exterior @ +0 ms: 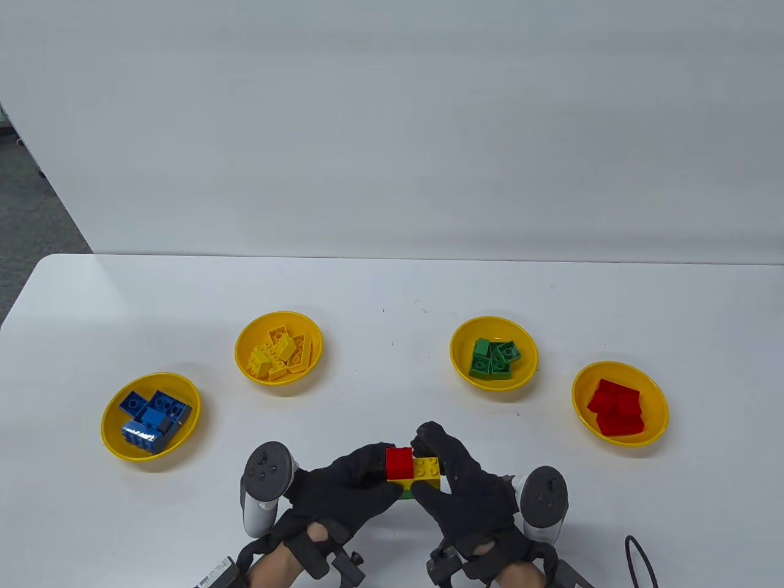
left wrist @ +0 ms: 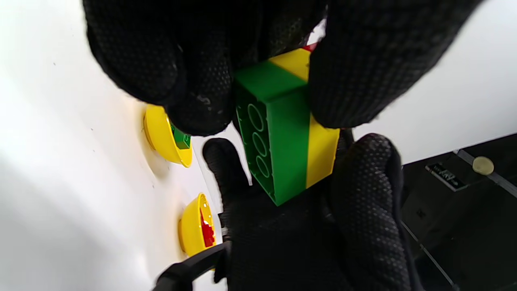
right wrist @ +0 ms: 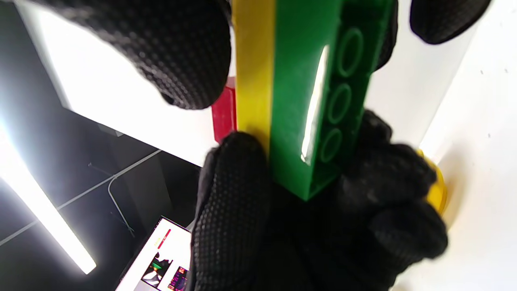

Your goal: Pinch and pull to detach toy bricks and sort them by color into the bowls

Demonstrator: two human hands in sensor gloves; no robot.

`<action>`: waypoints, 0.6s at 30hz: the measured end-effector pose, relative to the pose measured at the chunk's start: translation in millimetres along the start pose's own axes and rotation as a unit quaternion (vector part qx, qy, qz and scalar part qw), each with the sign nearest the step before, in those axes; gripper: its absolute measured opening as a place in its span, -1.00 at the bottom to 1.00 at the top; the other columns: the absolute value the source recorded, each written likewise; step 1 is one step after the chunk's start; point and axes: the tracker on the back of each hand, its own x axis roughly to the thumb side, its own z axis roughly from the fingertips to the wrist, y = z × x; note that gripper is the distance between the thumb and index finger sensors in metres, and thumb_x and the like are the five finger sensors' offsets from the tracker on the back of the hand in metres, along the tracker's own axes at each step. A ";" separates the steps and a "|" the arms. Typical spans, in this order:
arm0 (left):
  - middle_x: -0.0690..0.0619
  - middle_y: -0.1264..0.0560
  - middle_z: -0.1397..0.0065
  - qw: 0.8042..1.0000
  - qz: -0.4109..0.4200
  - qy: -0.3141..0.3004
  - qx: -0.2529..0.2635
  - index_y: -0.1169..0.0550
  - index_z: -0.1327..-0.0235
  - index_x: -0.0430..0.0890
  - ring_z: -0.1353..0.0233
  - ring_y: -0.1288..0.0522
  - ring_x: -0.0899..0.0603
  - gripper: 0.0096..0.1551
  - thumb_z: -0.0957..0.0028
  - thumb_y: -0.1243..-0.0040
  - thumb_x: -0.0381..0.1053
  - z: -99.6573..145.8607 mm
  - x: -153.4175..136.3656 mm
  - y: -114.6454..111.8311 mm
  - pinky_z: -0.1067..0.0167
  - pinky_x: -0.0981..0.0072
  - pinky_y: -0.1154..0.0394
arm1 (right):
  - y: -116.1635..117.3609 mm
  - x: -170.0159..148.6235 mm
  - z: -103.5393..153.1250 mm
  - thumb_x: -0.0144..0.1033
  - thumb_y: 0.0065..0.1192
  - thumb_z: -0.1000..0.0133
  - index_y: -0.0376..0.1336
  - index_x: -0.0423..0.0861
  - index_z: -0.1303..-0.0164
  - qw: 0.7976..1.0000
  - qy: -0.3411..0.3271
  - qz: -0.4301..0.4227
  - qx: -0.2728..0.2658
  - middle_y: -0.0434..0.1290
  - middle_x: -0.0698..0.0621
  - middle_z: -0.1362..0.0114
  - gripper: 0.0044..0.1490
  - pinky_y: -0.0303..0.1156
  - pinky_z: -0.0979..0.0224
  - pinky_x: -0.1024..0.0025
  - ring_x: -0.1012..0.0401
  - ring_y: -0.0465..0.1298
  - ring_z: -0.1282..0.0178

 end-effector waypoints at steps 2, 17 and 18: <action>-0.29 -0.59 -0.36 0.999 -0.041 -0.001 0.000 -0.53 -0.35 -0.13 -0.18 -0.70 -0.35 -0.22 0.10 -0.62 0.10 0.1 2.6 1.6 -0.12 -0.22 -0.61 | -0.8 4.9 -0.4 -0.24 0.46 0.11 0.15 -0.27 -0.47 1.000 -0.015 0.025 0.004 0.20 -0.39 -0.52 -0.04 0.18 -0.27 -0.55 -0.37 0.29 -0.41; -0.31 -0.63 -0.30 0.989 -0.143 -0.013 -0.037 -0.60 -0.30 -0.16 -0.08 -0.72 -0.35 -0.23 0.17 -0.69 0.07 -1.0 9.9 -6.4 -0.05 -0.20 -0.64 | 8.3 7.1 -0.6 -0.44 0.42 0.19 0.39 -0.33 -0.23 0.994 -0.014 0.106 0.036 0.51 -0.40 -0.25 -0.28 0.35 -0.19 -0.45 -0.30 0.57 -0.10; -0.31 -0.63 -0.29 0.989 -0.143 -0.012 -0.035 -0.60 -0.29 -0.16 -0.08 -0.72 -0.35 -0.23 0.17 -0.69 0.07 -1.5 9.7 -6.2 -0.05 -0.20 -0.64 | 7.5 5.7 -0.8 -0.46 0.41 0.20 0.40 -0.34 -0.21 0.995 0.001 0.091 0.032 0.52 -0.40 -0.23 -0.28 0.36 -0.20 -0.45 -0.30 0.58 -0.08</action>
